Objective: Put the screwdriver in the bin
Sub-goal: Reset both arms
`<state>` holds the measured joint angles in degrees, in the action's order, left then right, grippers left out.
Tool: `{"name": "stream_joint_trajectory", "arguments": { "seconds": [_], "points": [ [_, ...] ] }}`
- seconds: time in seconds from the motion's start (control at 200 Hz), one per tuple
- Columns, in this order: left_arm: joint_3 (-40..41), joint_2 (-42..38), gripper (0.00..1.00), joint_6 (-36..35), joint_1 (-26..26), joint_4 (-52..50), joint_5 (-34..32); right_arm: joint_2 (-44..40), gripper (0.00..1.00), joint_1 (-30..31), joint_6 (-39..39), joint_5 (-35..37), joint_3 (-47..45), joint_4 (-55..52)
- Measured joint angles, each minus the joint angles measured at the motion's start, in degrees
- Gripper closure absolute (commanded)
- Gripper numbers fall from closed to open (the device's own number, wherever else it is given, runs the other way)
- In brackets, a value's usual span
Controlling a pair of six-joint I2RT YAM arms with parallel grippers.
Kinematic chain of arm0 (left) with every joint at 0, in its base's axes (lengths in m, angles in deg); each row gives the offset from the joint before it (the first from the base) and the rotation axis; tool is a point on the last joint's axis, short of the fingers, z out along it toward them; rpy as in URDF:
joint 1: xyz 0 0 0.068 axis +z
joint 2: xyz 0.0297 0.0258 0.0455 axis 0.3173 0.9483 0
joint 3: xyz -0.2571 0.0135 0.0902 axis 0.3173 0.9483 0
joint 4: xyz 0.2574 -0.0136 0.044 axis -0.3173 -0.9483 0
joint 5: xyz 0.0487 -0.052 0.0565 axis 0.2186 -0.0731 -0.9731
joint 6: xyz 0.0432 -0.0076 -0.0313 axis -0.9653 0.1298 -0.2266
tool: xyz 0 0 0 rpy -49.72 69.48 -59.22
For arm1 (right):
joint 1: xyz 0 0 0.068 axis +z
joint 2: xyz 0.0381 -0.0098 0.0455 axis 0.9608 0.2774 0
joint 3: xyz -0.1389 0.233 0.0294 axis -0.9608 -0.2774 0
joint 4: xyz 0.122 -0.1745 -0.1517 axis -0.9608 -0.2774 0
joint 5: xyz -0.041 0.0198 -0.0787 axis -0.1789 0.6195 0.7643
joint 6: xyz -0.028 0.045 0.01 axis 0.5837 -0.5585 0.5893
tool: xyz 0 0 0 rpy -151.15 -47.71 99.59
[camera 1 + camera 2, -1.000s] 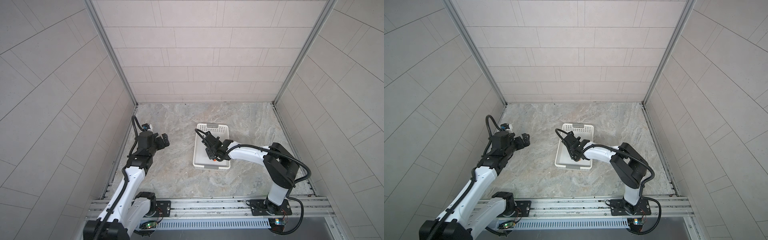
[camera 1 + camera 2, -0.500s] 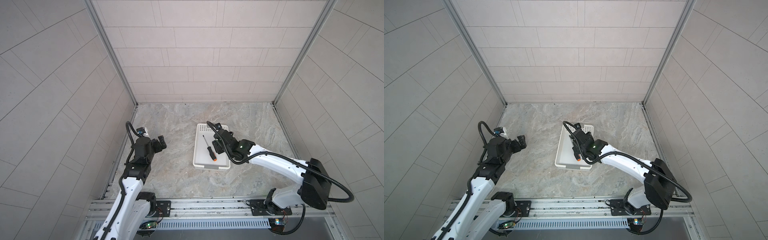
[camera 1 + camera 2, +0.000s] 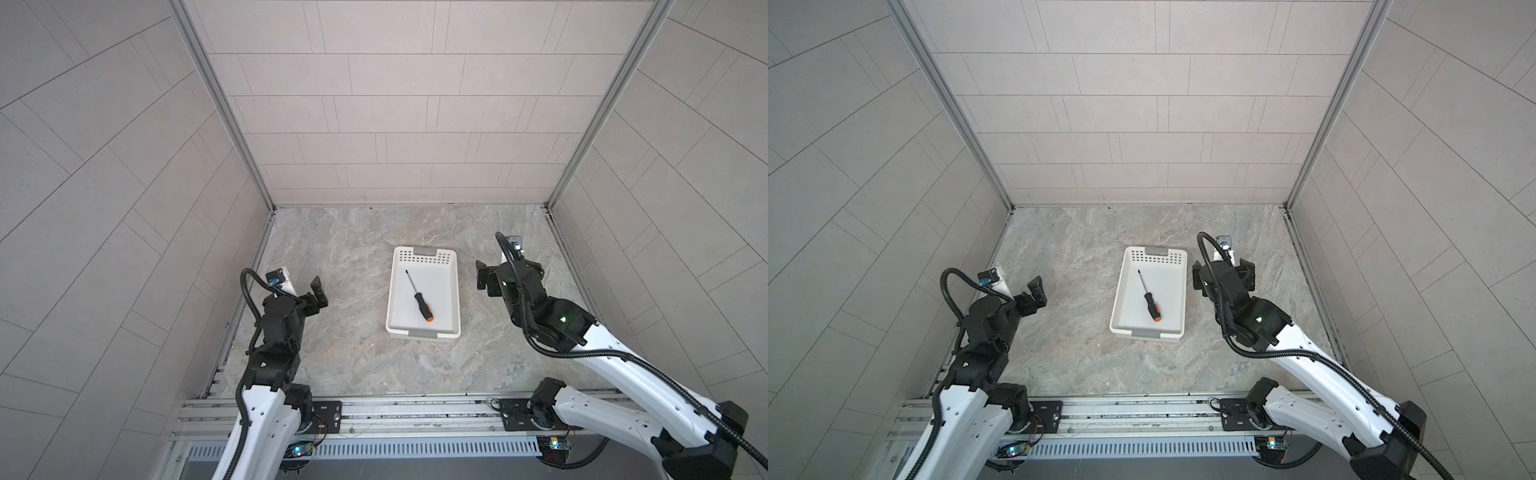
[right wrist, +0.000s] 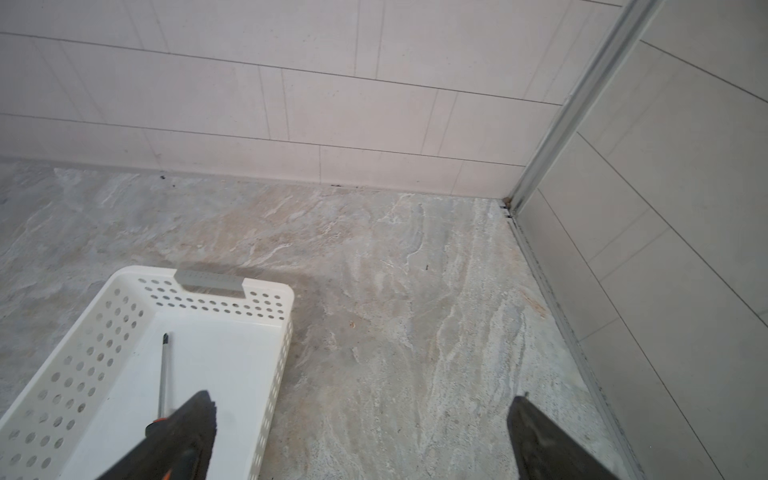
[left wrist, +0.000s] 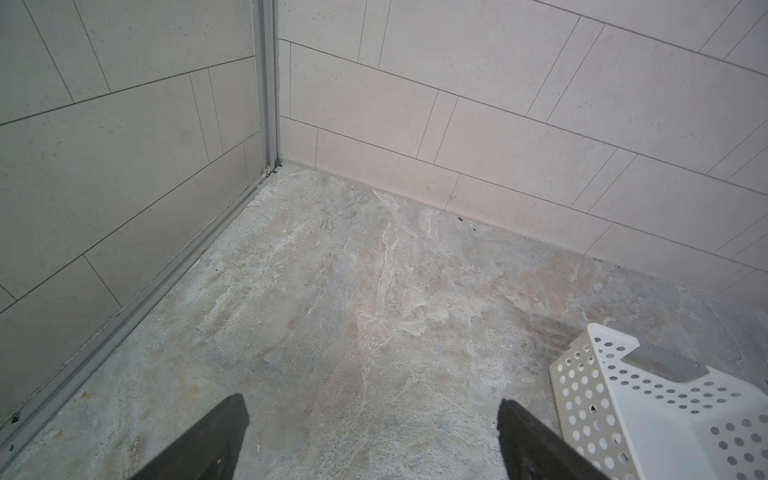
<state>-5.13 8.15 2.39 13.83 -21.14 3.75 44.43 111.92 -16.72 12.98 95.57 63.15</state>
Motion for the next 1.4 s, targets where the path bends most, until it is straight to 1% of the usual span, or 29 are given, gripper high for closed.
{"name": "stream_joint_trajectory", "arguments": {
  "seconds": [0.125, 0.32, 0.46, 0.586, 0.691, 0.811, 0.966, 1.056, 1.186, 1.281, 1.351, 1.401],
  "points": [
    [0.8, -0.3, 0.00, -0.7, 0.0, 1.0, -0.9, -5.0, 0.00, -1.7, -1.0, 1.7, -3.5, 0.0],
    [0.8, 1.6, 0.00, -1.3, 0.0, 3.9, -0.9, -10.2, 0.00, -2.1, -1.2, 2.8, -7.5, 0.4],
    [-0.3, 5.7, 0.00, -2.7, 0.0, 3.7, -0.9, -10.3, 0.00, -2.8, -1.2, 3.6, -7.6, 0.4],
    [-5.2, 11.8, 0.00, -6.8, 0.0, 1.1, 0.9, -10.0, 0.00, -3.1, -1.0, 5.6, -8.0, 1.4],
    [-9.4, 16.3, 0.00, -9.4, 0.0, 0.2, 1.2, -9.0, 0.00, -4.2, -0.3, 6.7, -8.5, 2.3],
    [-9.6, 19.2, 0.00, -11.1, 0.0, 2.6, 0.4, -7.7, 0.00, -6.1, 2.1, 7.0, -12.0, 7.9],
    [-4.3, 20.4, 0.00, -12.1, 0.0, 10.1, -0.6, -7.1, 0.00, -8.7, 8.8, 3.8, -21.0, 18.1],
    [-2.9, 21.5, 0.00, -12.3, 0.0, 11.9, -2.2, -5.4, 0.00, -11.3, 12.9, -0.2, -23.6, 22.2],
    [-2.4, 23.0, 0.00, -12.3, 0.0, 15.4, -5.1, -0.1, 0.00, -16.5, 14.4, -5.7, -23.5, 27.2],
    [0.7, 23.9, 0.00, -12.7, 0.0, 21.5, -6.3, 4.9, 0.00, -19.6, 14.5, -7.9, -23.7, 31.5],
    [3.0, 26.1, 0.00, -12.9, 0.0, 25.4, -6.5, 8.2, 0.00, -21.3, 15.6, -9.1, -25.1, 37.0],
    [3.6, 29.1, 0.00, -13.0, 0.0, 27.8, -6.7, 10.7, 0.00, -22.3, 16.8, -9.8, -26.7, 41.4]
  ]
}}
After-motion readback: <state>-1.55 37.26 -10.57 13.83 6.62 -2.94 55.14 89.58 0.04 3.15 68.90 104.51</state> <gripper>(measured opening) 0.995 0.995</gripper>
